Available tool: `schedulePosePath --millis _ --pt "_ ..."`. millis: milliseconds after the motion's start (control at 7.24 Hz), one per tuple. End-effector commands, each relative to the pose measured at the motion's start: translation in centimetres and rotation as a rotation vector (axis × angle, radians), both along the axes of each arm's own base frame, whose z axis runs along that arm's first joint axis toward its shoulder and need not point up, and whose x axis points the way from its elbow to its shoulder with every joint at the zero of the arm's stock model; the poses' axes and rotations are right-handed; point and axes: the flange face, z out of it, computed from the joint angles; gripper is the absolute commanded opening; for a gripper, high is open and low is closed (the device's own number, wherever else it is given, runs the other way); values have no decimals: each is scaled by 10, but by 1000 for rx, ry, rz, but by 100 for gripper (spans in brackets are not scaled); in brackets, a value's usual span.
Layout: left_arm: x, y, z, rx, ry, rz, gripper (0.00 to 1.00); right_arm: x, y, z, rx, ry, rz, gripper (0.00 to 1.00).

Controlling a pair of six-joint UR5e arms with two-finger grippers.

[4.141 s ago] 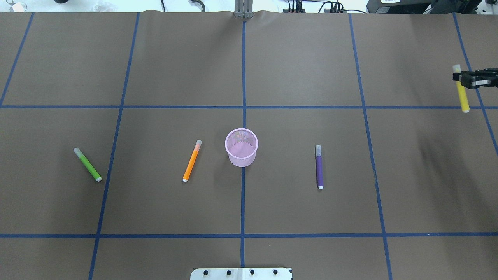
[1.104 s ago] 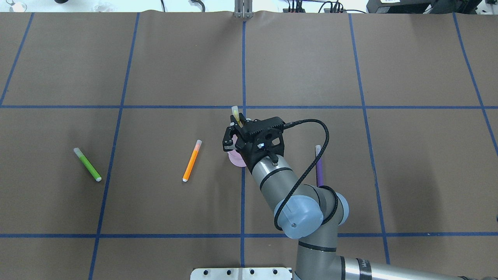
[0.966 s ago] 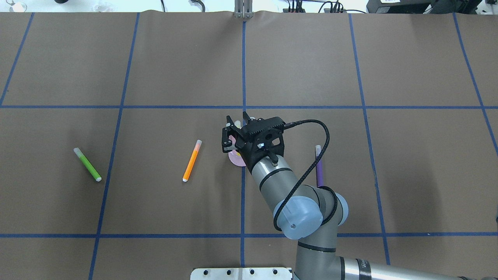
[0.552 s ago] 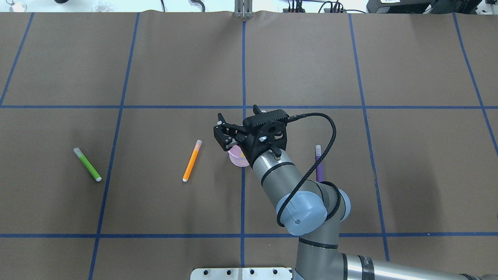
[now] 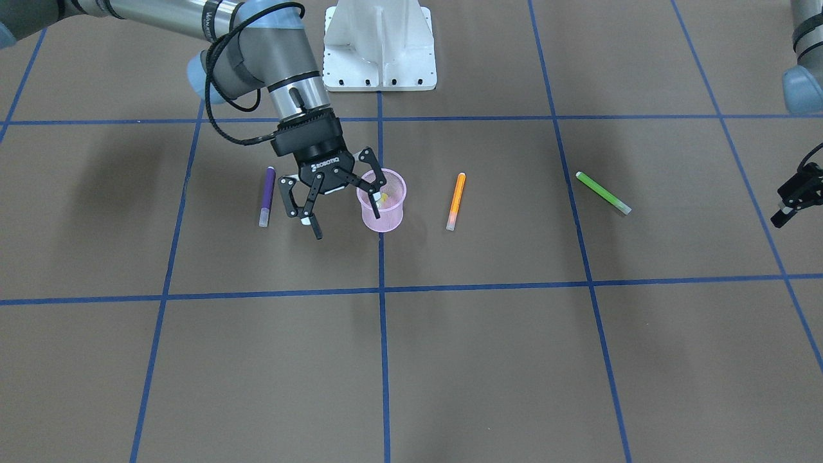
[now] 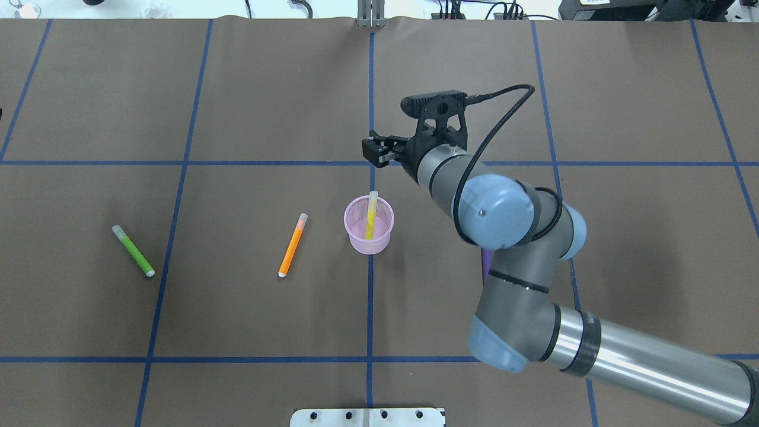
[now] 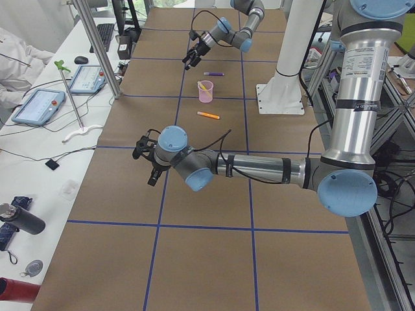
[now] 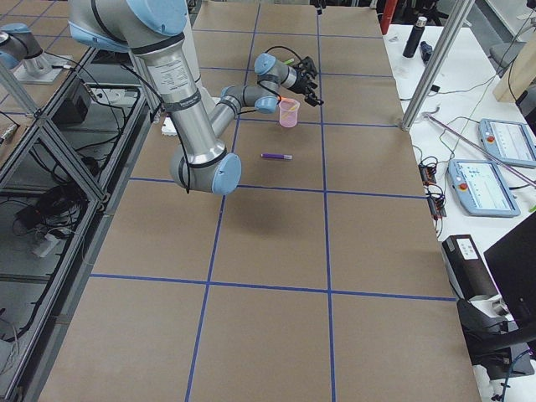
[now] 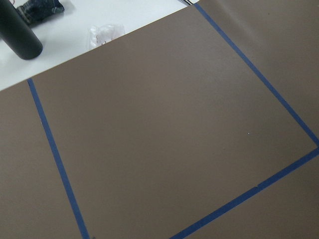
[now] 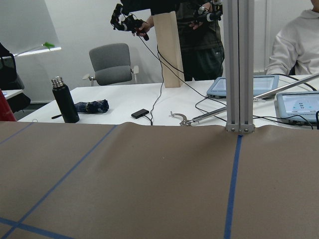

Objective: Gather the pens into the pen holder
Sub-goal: 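Raise the right gripper away while the left gripper reaches the green marker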

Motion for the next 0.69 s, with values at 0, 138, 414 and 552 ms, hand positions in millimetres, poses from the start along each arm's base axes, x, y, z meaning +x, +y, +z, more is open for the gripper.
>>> schedulePosePath --millis 0,138,414,552 --pt "8 43 4 -171 94 -92 100 94 -62 15 -307 70 -170 100" --pt "24 69 -6 -260 138 -109 100 138 -80 28 -391 61 -184 100" --pt "87 98 -24 -388 158 -151 100 207 -105 74 -502 32 -182 100" --pt "126 111 -26 -416 137 -155 98 251 -112 110 -569 18 -161 100"
